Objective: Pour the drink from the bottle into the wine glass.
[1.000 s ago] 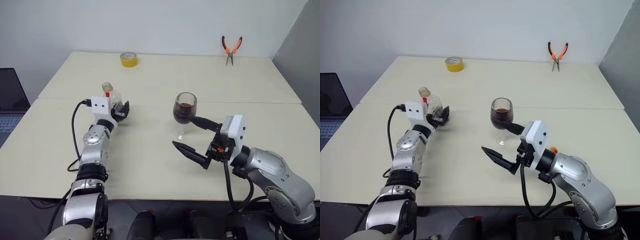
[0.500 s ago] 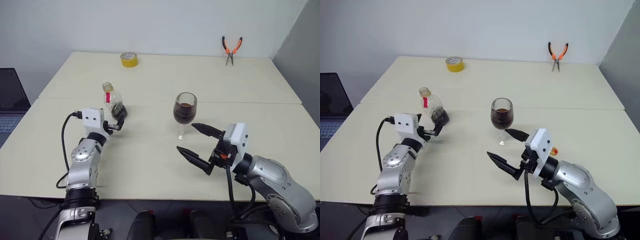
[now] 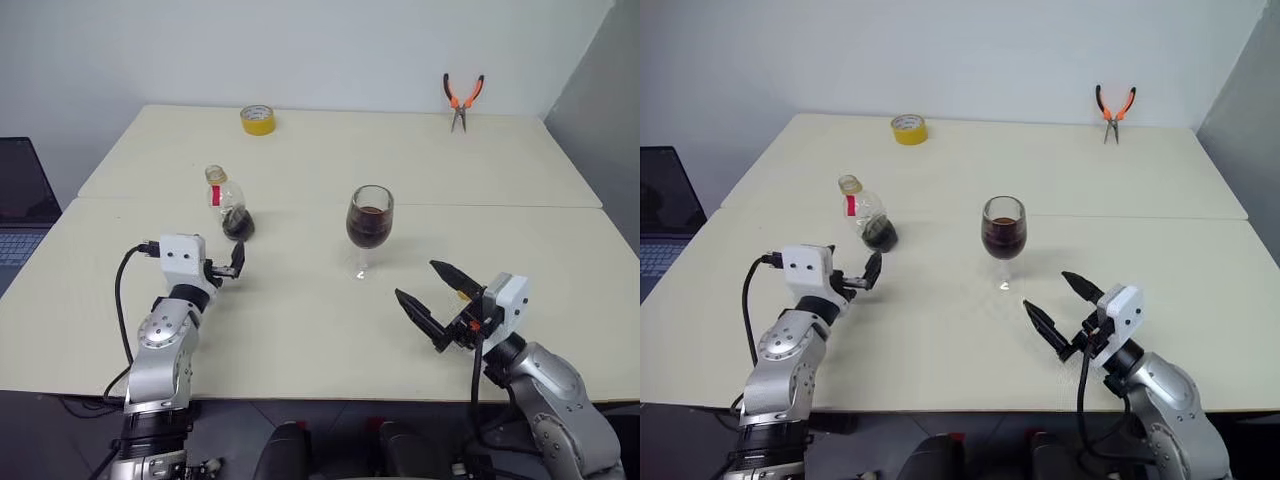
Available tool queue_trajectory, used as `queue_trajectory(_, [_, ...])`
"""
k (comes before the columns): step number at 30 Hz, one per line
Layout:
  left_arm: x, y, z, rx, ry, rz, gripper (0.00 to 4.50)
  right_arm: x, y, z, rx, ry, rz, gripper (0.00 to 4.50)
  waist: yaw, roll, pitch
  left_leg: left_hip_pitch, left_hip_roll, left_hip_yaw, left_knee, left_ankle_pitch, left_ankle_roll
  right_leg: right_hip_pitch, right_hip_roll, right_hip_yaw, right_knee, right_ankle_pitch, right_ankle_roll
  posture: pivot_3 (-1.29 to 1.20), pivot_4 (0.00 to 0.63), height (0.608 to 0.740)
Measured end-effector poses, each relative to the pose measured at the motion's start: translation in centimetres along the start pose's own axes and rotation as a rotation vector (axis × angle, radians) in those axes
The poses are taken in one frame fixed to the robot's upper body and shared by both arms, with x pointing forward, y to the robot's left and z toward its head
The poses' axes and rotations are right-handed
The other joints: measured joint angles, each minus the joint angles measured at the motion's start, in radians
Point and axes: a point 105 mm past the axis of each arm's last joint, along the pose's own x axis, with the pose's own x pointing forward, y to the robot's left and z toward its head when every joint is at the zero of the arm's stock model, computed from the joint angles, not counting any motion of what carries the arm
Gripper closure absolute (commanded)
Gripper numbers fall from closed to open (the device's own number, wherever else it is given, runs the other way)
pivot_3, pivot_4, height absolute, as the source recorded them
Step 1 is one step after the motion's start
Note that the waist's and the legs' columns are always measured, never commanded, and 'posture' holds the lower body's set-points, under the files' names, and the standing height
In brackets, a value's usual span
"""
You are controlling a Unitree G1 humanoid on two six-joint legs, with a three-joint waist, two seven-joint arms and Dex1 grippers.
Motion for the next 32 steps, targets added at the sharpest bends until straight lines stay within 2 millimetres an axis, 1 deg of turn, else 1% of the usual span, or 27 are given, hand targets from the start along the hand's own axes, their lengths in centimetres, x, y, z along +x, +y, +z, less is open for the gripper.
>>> queue_trajectory(2, [-0.5,-0.6,-0.3,-0.003,0.003,-0.017,0.06,0.2,-1.4,-0.7,-0.024,-0.021,-0.105,0.0,-0.001,0.0,0.0,0.0,0.0,0.0,0.0,0.0,0.0,0.0,0.0,0.0,0.0,0.0,0.0,0.0,0.15,0.74])
queue_trajectory(4, [-0.9,-0.9,-0.5,-0.002,0.005,-0.03,0.06,0.2,-2.4,-1.1,-0.042,-0.031,-0.171,0.0,0.0,0.0,0.0,0.0,0.0,0.0,-0.001,0.0,0.0,0.0,0.0,0.0,0.0,0.0,0.0,0.0,0.15,0.74])
queue_trajectory(10, [-1.6,-1.0,-0.5,0.005,-0.032,0.015,0.06,0.5,-4.7,-1.4,-0.047,-0.073,-0.298,0.0,0.0,0.0,0.0,0.001,0.0,0.001,0.0,0.0,0.0,0.0,0.0,0.001,0.0,0.0,0.0,0.0,0.15,0.74])
queue_trajectory(14, [-2.0,-1.0,-0.8,0.014,-0.042,0.042,0.06,0.1,-6.3,-2.0,-0.061,-0.06,-0.371,0.0,0.0,0.001,0.0,0.001,0.0,0.001,0.0,0.0,0.0,0.0,0.0,0.001,0.0,0.0,0.0,0.0,0.15,0.74])
queue_trajectory(23, [-2.0,-1.0,-0.9,0.025,-0.06,0.061,0.06,-0.2,-7.1,-2.2,-0.069,-0.062,-0.411,0.0,0.0,0.001,0.0,0.001,0.0,0.001,-0.001,0.0,0.0,0.0,0.0,0.001,0.0,0.0,0.0,0.0,0.15,0.74])
queue_trajectory(27, [-1.9,-1.0,-1.4,0.022,-0.047,0.06,0.06,-0.5,-7.8,-2.2,-0.074,-0.066,-0.449,0.0,0.0,0.001,0.0,0.001,0.0,0.002,-0.001,0.0,0.0,0.0,0.0,0.001,0.0,0.0,0.0,0.0,0.15,0.74])
queue_trajectory(32, [-1.8,-1.3,-1.3,0.036,-0.062,0.048,0.06,-0.6,-7.9,-2.5,-0.072,-0.062,-0.457,0.0,0.0,0.001,0.0,0.001,0.0,0.002,-0.001,0.0,0.0,0.0,0.0,0.001,0.0,0.0,0.0,0.0,0.15,0.74])
